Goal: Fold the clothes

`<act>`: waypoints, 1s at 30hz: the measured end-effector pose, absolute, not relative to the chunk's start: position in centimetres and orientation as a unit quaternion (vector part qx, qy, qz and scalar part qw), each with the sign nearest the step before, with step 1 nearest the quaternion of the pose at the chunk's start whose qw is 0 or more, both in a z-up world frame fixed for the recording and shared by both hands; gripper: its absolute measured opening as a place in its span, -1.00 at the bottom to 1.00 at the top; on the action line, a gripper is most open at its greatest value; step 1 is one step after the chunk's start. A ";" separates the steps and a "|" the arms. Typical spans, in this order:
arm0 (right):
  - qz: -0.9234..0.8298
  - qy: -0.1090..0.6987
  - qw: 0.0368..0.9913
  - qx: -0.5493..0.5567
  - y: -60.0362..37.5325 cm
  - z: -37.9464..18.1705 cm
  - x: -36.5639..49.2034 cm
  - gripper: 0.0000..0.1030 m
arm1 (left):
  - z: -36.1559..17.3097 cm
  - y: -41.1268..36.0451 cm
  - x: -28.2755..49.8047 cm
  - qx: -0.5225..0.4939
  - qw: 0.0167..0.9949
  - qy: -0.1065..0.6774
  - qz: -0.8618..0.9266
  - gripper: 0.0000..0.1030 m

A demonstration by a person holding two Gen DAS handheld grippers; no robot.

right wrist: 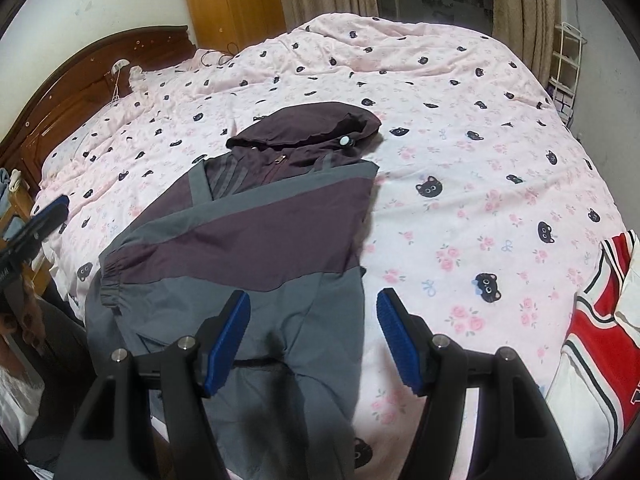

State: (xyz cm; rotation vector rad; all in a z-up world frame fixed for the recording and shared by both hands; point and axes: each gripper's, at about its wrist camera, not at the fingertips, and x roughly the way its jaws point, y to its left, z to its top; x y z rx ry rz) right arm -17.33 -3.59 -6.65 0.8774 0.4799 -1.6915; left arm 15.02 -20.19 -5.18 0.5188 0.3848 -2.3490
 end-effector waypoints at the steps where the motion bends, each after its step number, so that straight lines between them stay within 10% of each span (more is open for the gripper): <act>1: -0.716 0.203 0.554 0.372 -3.7 -6.6 -17.5 0.31 | -5.0 -20.9 14.8 0.207 0.345 0.145 -0.904 0.44; 22: -0.683 0.220 0.588 0.373 -9.9 -6.1 -18.4 0.31 | -6.2 -28.3 9.9 0.258 0.270 0.162 -0.913 0.45; 30: -0.658 0.210 0.614 0.382 -15.9 -4.3 -22.1 0.60 | -6.2 -33.3 5.5 0.274 0.221 0.161 -0.922 0.45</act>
